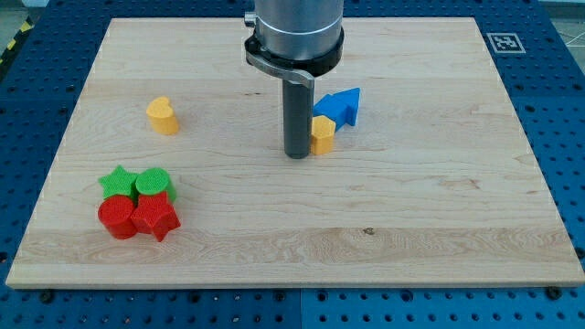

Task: Move the yellow heart closer to the group of the blocks

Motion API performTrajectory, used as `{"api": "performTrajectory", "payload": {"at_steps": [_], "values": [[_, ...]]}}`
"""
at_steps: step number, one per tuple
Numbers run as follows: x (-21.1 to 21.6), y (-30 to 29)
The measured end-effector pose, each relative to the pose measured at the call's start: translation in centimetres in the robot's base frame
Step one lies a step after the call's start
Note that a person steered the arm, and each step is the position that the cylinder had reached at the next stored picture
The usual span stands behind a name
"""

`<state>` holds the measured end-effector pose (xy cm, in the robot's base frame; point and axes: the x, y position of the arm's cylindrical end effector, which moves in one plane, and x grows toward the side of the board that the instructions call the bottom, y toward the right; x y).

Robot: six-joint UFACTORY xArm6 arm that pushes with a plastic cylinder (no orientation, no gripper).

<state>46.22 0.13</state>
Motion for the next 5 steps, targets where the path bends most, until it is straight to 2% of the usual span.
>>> {"api": "performTrajectory", "payload": {"at_steps": [1,4,5], "values": [[0.0,-2.2],[2.2,-18.9],[-0.6,-22.4]]}}
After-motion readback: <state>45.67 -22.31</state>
